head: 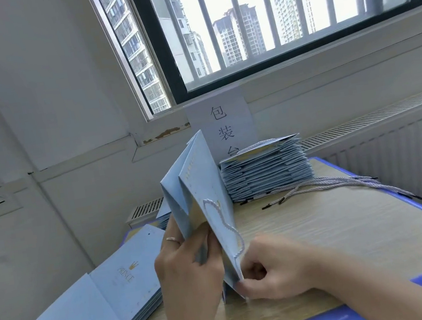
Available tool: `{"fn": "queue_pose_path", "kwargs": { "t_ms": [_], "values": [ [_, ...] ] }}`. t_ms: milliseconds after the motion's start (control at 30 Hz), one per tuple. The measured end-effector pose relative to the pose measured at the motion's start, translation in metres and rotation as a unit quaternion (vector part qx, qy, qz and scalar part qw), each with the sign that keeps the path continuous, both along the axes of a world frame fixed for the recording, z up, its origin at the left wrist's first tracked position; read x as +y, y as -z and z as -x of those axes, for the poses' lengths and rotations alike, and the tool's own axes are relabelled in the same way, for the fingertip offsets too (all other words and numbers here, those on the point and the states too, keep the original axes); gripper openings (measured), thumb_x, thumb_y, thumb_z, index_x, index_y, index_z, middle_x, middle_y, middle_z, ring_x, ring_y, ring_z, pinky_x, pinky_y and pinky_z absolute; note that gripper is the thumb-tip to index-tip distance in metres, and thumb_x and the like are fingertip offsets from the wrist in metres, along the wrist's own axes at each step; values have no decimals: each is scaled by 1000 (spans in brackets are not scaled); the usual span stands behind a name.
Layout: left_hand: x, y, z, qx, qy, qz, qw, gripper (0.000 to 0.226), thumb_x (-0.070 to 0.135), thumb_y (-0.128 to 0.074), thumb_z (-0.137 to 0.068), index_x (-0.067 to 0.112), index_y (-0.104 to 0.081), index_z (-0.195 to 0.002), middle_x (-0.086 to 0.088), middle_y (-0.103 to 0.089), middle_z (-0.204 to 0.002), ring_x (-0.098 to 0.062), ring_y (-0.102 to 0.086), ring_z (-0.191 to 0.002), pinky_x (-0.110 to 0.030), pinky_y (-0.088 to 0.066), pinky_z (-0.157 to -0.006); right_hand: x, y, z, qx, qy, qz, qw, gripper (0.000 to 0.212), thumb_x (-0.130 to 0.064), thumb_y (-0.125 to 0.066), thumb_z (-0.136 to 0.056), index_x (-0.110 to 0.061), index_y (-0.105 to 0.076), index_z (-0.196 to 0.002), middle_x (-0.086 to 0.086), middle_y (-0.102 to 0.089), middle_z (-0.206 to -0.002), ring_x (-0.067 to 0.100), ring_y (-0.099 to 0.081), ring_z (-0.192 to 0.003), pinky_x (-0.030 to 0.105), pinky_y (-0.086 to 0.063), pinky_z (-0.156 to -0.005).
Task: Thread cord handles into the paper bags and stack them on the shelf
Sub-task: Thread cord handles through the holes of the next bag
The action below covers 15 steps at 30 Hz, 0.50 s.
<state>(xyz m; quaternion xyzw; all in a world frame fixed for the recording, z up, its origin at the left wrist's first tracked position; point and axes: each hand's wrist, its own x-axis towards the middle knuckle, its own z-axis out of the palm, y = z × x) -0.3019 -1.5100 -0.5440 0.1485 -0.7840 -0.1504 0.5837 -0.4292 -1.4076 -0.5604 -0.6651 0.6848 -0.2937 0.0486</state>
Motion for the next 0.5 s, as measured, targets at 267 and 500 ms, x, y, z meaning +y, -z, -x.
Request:
{"fn": "queue_pose_path", "kwargs": {
  "t_ms": [267,500],
  "values": [
    [-5,13,0,-61,-2,-95,994,37,9,-80,-75,42,-63,-67,7,-49,-74,1,-55,-69,-9,-35,-55,-3,6,-4,101,19,97,990,47,-43,-43,-82,-6,-36,-53,5,-31,-43,16,-42,-49,38,-43,-52],
    [2,10,-5,-76,-3,-50,996,16,28,-68,-77,42,-62,-72,10,-50,-84,1,-53,-74,-7,-35,-58,-6,12,-2,135,21,113,984,46,-44,-36,-82,-11,-28,-50,2,-25,-41,9,-40,-48,40,-49,-60]
  ]
}}
